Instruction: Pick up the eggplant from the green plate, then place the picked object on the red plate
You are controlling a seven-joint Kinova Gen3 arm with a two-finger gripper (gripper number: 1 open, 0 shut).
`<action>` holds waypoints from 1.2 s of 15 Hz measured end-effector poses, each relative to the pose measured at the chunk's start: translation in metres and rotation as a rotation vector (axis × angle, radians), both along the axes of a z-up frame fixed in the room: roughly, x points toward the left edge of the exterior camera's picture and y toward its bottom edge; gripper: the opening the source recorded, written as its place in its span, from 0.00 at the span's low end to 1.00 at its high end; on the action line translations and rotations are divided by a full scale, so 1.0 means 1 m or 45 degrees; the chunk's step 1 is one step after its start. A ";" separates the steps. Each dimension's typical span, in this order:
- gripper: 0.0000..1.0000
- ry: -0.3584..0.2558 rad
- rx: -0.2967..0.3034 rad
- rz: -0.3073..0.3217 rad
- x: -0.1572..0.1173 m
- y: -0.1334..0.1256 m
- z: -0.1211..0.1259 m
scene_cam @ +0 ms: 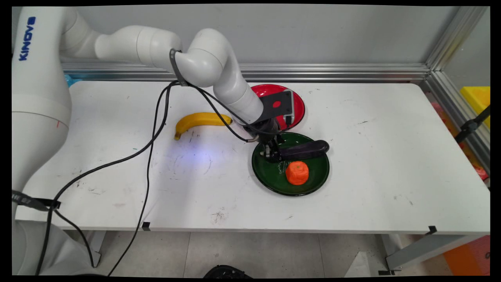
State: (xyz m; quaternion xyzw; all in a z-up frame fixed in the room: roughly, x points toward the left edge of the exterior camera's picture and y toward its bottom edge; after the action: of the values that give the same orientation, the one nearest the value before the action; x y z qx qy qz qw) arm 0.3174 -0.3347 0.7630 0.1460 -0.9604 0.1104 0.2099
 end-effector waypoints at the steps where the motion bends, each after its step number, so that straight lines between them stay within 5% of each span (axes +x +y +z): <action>1: 0.00 0.004 -0.001 0.001 0.000 0.000 -0.002; 9: 0.00 0.021 -0.001 0.013 0.002 0.000 -0.006; 18: 0.00 0.044 -0.014 0.032 0.001 -0.008 0.020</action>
State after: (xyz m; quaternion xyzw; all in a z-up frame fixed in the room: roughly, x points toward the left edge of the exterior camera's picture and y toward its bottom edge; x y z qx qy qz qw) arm 0.3179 -0.3429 0.7833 0.1587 -0.9541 0.1158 0.2260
